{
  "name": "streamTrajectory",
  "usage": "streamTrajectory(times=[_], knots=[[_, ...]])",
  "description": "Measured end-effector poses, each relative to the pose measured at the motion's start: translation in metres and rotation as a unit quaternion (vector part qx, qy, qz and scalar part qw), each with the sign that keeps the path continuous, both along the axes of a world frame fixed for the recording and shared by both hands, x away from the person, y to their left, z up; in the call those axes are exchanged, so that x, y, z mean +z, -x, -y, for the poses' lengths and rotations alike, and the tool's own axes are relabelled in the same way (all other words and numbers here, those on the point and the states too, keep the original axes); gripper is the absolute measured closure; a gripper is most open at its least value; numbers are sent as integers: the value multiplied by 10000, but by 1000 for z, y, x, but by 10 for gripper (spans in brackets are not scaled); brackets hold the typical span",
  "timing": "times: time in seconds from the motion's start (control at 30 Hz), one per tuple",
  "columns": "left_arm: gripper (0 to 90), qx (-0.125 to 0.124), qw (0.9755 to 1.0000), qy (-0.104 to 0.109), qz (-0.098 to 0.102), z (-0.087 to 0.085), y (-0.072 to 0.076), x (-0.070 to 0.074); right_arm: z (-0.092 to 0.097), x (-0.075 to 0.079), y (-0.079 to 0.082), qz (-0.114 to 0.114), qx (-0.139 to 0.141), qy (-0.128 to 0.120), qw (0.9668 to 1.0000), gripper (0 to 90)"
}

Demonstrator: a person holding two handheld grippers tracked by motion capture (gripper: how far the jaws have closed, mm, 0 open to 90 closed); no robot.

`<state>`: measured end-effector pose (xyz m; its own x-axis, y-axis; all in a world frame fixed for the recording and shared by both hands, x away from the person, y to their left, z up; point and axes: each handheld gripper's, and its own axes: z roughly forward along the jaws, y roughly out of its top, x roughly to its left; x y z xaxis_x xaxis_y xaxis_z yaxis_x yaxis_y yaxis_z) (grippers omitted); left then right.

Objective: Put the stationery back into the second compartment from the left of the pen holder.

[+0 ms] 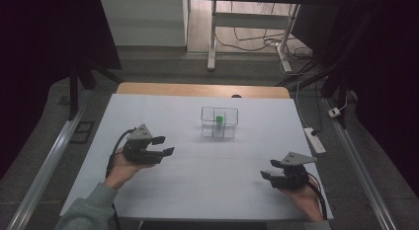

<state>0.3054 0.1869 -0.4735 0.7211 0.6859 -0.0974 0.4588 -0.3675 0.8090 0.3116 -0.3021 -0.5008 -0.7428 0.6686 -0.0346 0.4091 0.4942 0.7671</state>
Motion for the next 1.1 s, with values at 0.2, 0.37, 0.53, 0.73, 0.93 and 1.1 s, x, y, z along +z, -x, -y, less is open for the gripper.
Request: streamTrajectory(times=[0.2, 0.37, 0.53, 0.73, 0.93, 1.1], knots=[[414, 166, 9998, 20, -96, -16, 19, -19, 0, 0, 1, 29, -14, 46, 10000, 380], [413, 262, 9996, -10, -128, -30, 32, -31, -1, 0, 1, 41, 8, 93, 9999, 378], [409, 366, 9992, -40, -148, -39, 41, -37, 2, 1, 0, 113, -24, 76, 9999, 376], [404, 398, 9990, -128, -142, -40, 45, -41, 5, 2, 0, 145, -71, 50, 9999, 376], [400, 418, 9989, -148, -128, -39, 46, -41, 5, 3, 1, 234, -54, 107, 9997, 376], [399, 424, 9989, -161, -107, -38, 46, -41, 6, 4, 1, 248, -39, 122, 9996, 376]])
